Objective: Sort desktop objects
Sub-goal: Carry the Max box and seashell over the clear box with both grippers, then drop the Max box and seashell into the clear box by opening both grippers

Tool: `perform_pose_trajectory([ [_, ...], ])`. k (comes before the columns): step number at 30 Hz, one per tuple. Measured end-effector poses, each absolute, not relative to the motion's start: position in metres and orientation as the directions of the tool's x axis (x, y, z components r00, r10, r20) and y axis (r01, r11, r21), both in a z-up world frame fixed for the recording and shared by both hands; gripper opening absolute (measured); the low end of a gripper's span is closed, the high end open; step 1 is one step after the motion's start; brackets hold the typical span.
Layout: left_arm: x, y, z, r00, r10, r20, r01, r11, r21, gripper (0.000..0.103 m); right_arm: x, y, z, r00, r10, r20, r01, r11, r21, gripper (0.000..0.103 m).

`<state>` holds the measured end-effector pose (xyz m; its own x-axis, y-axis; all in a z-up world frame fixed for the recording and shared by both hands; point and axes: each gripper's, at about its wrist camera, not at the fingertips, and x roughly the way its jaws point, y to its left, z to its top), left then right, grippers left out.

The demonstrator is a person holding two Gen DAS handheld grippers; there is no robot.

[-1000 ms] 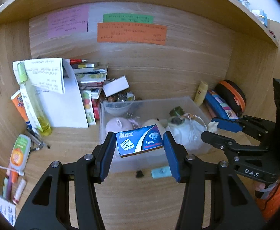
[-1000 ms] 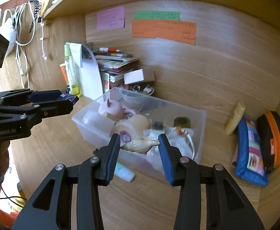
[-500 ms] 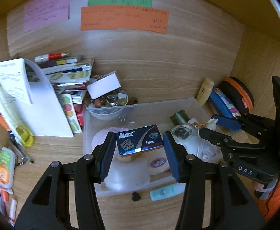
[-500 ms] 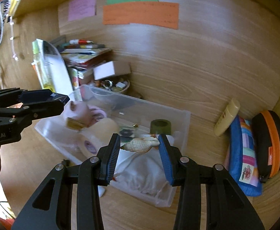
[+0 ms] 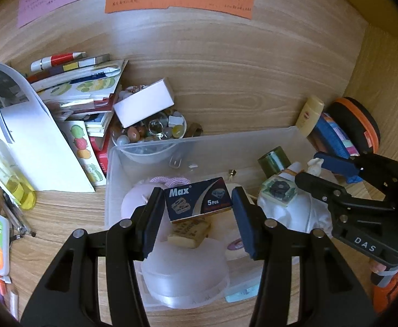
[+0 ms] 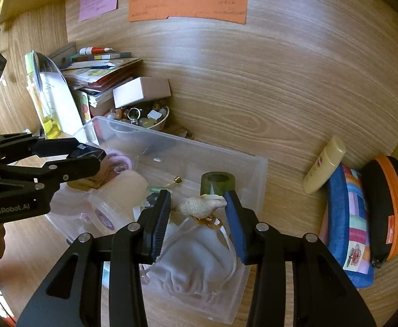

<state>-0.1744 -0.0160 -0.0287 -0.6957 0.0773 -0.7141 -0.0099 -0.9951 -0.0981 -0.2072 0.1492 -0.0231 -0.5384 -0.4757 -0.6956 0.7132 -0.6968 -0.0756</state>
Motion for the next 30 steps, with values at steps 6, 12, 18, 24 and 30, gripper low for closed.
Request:
perform_pose_trajectory([
  [6, -0.175, -0.012, -0.032, -0.689, 0.086, -0.72, -0.034, -0.996, -0.086, 0.05, -0.202, 0.143, -0.026, -0.547, -0.468, -0.694, 0.72, -0.686, -0.105, 0.038],
  [12, -0.174, -0.011, -0.029, -0.69, 0.083, -0.719, -0.036, -0.996, -0.08, 0.055, -0.192, 0.141, -0.023, -0.588, -0.453, -0.67, 0.709, -0.688, -0.157, 0.056],
  [18, -0.162, -0.014, -0.019, -0.713, 0.089, -0.696, -0.035, -0.995, -0.091, 0.06, -0.181, 0.142, -0.013, -0.617, -0.46, -0.638, 0.701, -0.69, -0.18, 0.06],
  [24, -0.139, -0.016, -0.002, -0.76, 0.068, -0.647, -0.03, -0.997, -0.069, 0.073, -0.167, 0.145, -0.001, -0.638, -0.47, -0.61, 0.694, -0.694, -0.191, 0.07],
  [30, -0.114, -0.021, 0.009, -0.796, 0.039, -0.605, -0.014, -0.999, -0.047, 0.086, -0.151, 0.15, 0.007, -0.624, -0.489, -0.61, 0.703, -0.692, -0.164, 0.076],
])
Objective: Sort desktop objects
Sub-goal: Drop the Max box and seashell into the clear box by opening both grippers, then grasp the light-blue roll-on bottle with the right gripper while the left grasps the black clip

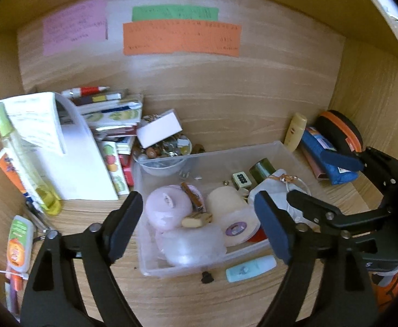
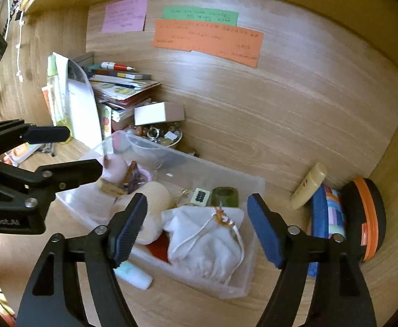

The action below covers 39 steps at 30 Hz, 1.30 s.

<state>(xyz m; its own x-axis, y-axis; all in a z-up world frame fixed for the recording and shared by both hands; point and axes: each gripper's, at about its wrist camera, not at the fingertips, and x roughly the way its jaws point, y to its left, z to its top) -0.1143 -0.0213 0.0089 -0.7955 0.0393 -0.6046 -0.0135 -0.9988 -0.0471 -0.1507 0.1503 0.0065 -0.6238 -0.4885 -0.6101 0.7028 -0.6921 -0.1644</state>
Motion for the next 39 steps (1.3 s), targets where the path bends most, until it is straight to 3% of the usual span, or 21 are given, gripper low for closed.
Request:
perform_pose_trajectory([
  [8, -0.087, -0.032, 0.011, -0.816, 0.022, -0.578, 0.001, -0.999, -0.04, 0.091, -0.123, 0.156, 0.001, -0.61, -0.487, -0.625, 0.705, -0.694, -0.147, 0.078],
  [17, -0.067, -0.055, -0.005, -0.808, 0.04, -0.587, 0.013, -0.996, -0.086, 0.092, -0.095, 0.166, -0.021, -0.529, -0.506, -0.681, 0.712, -0.701, -0.032, 0.083],
  [28, -0.049, -0.087, -0.035, -0.786, 0.05, -0.617, 0.031, -0.992, -0.12, 0.092, -0.099, 0.127, -0.08, -0.466, -0.383, -0.798, 0.629, -0.777, 0.006, 0.083],
  [34, -0.037, -0.1, -0.047, -0.771, 0.053, -0.634, 0.03, -0.992, -0.12, 0.092, -0.108, 0.108, -0.095, -0.508, -0.291, -0.811, 0.578, -0.813, -0.071, 0.083],
  [39, -0.036, -0.093, -0.058, -0.749, 0.055, -0.66, 0.006, -0.996, -0.09, 0.092, -0.119, 0.105, -0.099, -0.507, -0.268, -0.819, 0.529, -0.847, -0.05, 0.081],
])
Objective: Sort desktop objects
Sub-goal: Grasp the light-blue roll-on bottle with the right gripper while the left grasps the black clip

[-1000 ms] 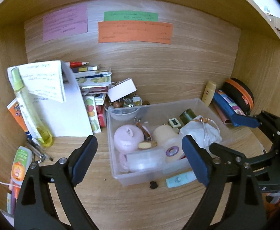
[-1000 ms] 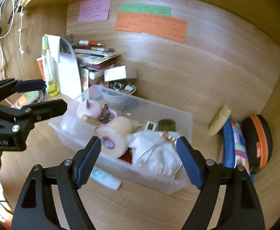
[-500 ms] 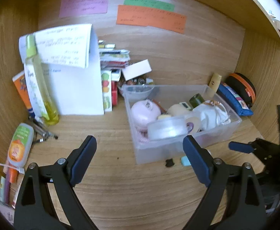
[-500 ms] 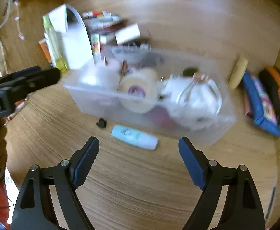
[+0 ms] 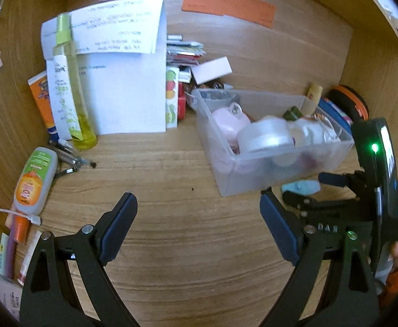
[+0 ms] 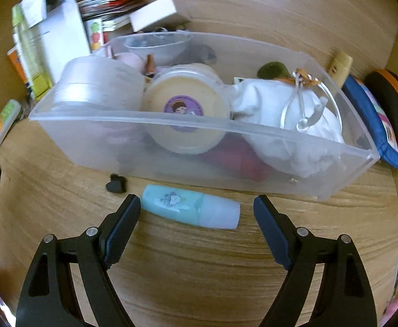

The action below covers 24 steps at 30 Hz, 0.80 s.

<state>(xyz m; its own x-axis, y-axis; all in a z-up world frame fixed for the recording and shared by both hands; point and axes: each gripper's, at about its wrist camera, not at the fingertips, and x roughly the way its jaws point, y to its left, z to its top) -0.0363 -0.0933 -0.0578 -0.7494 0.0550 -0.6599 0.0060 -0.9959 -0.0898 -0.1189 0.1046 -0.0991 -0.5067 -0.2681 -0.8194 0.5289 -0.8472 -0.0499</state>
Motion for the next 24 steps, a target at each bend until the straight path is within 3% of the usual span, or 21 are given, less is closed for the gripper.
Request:
perform_pose_trajectory([
  [4, -0.042, -0.082, -0.067, -0.729, 0.055, -0.682, -0.013, -0.998, -0.067, 0.092, -0.123, 0.104, -0.101, -0.494, -0.288, -0.821, 0.524, -0.852, -0.016, 0.071],
  [9, -0.051, -0.066, -0.075, -0.704, 0.07, -0.707, -0.032, -0.997, -0.068, 0.09, -0.125, 0.111, -0.097, -0.484, -0.307, -0.819, 0.547, -0.837, -0.009, 0.07],
  [15, -0.066, -0.038, -0.082, -0.669, 0.074, -0.74, -0.06, -0.997, -0.046, 0.072, -0.121, 0.133, -0.079, -0.522, -0.336, -0.784, 0.546, -0.837, -0.005, 0.07],
  [17, -0.072, -0.028, -0.085, -0.65, 0.081, -0.756, -0.072, -0.996, -0.044, 0.06, -0.122, 0.143, -0.073, -0.535, -0.347, -0.77, 0.546, -0.838, -0.001, 0.07],
  [24, -0.096, -0.011, -0.099, -0.579, 0.113, -0.807, -0.074, -0.994, -0.086, 0.039, -0.14, 0.165, -0.057, -0.506, -0.434, -0.745, 0.569, -0.818, 0.09, 0.07],
])
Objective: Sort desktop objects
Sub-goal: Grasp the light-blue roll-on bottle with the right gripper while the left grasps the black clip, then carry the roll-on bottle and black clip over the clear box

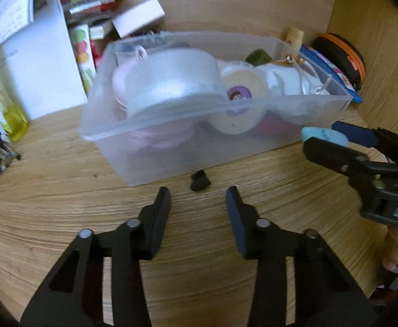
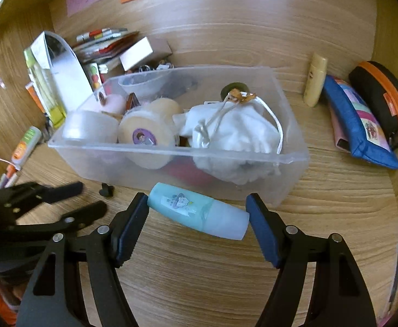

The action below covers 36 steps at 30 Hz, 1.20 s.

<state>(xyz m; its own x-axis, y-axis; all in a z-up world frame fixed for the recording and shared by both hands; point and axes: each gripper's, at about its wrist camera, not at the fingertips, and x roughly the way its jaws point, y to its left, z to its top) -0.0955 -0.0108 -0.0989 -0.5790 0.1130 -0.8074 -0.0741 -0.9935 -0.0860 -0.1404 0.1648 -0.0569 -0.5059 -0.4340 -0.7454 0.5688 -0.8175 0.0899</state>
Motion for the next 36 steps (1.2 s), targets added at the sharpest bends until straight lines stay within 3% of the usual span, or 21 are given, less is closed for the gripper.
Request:
perform_pose_trajectory([
  [3, -0.099, -0.009, -0.098, -0.582, 0.095, -0.807, -0.049, -0.995, -0.081, 0.037, -0.139, 0.176, -0.054, -0.493, -0.464, -0.736, 0.584, -0.804, 0.116, 0.07],
  [10, -0.104, 0.0, -0.099, -0.59, 0.049, -0.806, -0.018, -0.999, -0.048, 0.015, -0.139, 0.184, -0.05, -0.467, -0.517, -0.717, 0.611, -0.775, 0.161, 0.07],
  [21, -0.101, 0.003, -0.096, -0.608, 0.029, -0.793, -0.018, -1.0, -0.023, 0.015, -0.132, 0.188, -0.042, -0.475, -0.528, -0.704, 0.627, -0.764, 0.151, 0.07],
  [36, -0.076, 0.0, -0.045, -0.728, 0.019, -0.686, -0.034, -0.999, 0.009, 0.015, -0.13, 0.196, -0.017, -0.518, -0.537, -0.666, 0.627, -0.768, 0.132, 0.07],
])
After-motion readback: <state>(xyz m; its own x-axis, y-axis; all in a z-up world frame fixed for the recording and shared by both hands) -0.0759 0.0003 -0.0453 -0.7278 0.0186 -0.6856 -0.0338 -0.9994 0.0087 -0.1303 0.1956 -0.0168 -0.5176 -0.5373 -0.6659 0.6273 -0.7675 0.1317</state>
